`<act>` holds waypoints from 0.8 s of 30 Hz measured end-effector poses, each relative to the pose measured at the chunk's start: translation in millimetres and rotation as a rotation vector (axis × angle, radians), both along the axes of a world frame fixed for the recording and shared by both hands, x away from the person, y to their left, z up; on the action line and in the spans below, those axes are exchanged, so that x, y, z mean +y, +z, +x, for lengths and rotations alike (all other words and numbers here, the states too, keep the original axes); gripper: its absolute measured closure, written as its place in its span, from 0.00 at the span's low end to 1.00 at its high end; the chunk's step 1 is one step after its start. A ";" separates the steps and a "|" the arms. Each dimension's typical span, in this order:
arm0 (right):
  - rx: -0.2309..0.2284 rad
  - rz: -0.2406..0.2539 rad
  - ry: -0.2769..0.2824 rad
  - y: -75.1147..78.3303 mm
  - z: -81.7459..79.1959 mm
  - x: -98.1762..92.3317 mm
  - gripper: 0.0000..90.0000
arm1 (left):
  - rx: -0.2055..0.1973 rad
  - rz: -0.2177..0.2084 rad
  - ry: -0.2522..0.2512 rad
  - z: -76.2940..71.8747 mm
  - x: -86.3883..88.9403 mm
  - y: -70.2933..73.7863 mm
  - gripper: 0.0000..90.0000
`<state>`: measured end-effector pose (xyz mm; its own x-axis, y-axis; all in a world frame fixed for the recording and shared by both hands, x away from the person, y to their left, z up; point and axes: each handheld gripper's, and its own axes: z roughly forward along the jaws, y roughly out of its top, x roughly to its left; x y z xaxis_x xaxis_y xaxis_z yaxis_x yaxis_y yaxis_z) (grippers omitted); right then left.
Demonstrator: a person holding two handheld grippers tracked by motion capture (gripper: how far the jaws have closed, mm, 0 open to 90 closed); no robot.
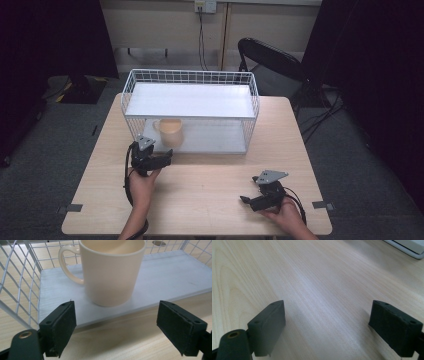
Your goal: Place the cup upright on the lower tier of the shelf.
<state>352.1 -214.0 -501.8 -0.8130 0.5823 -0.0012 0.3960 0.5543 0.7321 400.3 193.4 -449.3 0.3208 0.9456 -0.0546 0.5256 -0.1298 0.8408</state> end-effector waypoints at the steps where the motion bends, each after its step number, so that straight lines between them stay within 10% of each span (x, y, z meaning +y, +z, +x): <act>1: 0.000 0.000 0.000 0.0 0.0 0.0 0.14 | 0.001 -0.006 -0.004 -1.3 1.0 0.7 0.18; 24: 0.000 0.000 0.000 0.0 0.0 0.0 0.14 | 0.016 -0.022 -0.035 -28.1 39.0 11.5 0.19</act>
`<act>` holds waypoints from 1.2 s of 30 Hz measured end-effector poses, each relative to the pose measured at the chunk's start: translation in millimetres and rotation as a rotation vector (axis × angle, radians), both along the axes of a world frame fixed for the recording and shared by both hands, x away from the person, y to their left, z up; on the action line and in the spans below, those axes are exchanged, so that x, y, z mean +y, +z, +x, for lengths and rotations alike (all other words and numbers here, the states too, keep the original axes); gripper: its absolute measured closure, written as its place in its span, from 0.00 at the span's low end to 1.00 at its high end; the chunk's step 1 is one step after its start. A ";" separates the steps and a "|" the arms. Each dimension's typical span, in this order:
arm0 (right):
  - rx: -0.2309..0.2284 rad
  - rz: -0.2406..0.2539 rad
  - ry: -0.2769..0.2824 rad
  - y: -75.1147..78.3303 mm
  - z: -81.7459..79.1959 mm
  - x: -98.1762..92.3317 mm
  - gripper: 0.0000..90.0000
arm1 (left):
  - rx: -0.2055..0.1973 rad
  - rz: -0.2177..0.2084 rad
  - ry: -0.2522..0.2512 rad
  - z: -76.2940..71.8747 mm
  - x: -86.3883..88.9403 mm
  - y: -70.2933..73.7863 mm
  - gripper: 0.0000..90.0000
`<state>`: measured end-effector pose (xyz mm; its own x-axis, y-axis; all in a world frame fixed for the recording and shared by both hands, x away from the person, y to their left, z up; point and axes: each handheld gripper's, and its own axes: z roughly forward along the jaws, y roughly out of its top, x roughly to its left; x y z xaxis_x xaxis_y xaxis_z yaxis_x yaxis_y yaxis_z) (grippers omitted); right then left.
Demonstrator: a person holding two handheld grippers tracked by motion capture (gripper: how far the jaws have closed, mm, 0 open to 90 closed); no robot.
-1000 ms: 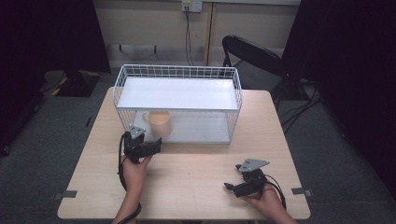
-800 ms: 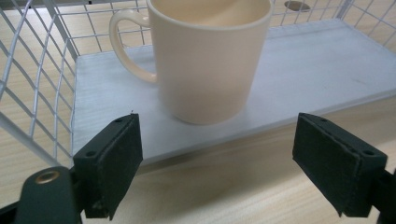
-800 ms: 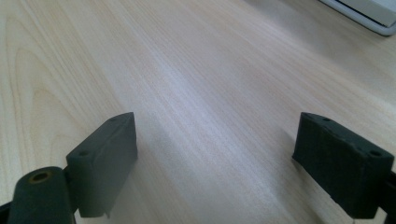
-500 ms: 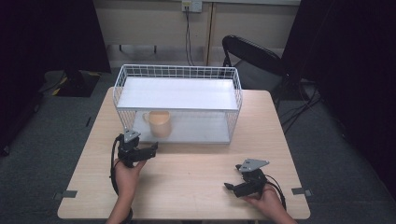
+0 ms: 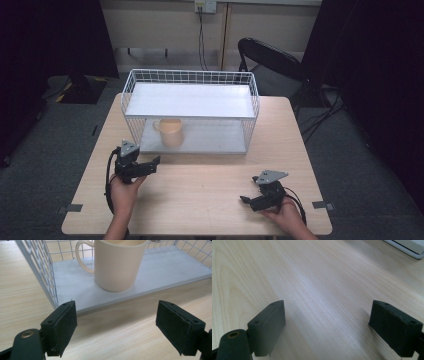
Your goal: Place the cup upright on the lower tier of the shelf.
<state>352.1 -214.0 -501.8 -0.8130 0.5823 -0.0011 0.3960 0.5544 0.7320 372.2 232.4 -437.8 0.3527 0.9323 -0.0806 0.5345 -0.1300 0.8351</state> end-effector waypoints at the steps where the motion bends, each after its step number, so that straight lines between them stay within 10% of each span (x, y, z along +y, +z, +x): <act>1: 0.000 0.000 0.000 0.0 0.0 0.0 0.14 | 0.000 -0.001 0.002 -0.7 1.3 0.3 0.19; 36: 0.000 0.000 0.000 0.0 0.0 0.0 0.14 | 0.034 0.021 -0.011 -34.0 42.1 -16.3 0.20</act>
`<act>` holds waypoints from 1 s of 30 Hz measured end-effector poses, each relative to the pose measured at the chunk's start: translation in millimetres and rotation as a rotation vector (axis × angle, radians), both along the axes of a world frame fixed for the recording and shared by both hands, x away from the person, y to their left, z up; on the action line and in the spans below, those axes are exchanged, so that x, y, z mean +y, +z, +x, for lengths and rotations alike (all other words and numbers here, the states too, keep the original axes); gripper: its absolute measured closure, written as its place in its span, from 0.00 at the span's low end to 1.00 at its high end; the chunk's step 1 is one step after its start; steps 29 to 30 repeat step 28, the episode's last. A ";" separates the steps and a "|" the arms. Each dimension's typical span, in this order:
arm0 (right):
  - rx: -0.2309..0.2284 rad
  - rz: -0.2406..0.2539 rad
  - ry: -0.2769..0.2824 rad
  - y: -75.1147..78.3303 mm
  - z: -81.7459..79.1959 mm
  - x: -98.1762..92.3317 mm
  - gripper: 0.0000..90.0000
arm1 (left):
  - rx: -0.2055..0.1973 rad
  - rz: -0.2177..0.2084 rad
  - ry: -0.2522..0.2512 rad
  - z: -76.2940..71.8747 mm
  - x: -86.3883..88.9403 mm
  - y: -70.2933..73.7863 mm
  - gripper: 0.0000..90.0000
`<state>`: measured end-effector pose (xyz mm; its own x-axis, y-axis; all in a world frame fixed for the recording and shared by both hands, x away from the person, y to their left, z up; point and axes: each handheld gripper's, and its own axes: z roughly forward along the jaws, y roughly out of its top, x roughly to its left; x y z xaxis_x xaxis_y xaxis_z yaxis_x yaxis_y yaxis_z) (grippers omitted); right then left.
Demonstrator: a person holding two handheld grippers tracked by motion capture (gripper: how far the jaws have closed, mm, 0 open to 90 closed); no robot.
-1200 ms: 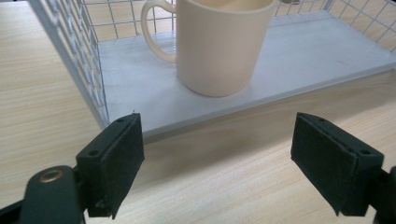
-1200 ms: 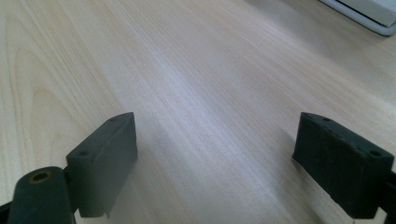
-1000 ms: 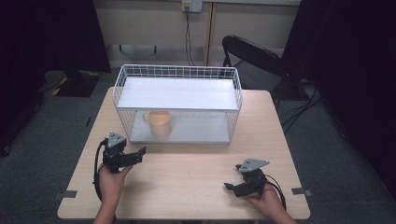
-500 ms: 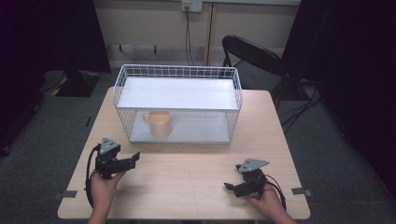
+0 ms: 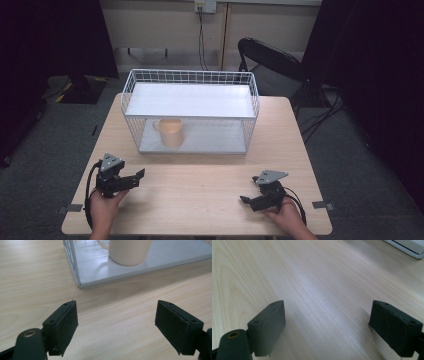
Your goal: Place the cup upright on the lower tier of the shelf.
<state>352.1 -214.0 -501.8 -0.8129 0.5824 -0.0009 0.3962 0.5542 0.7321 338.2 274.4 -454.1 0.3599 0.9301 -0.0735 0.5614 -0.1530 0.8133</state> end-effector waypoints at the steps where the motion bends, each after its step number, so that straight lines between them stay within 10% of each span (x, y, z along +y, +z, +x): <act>1: 0.000 0.000 0.000 0.0 0.0 0.0 0.14 | -0.001 -0.004 -0.006 -0.9 1.5 -1.1 0.20; 30: 0.001 0.000 0.000 0.0 0.0 0.0 0.14 | 0.048 0.100 -0.026 -7.9 5.1 -23.4 0.20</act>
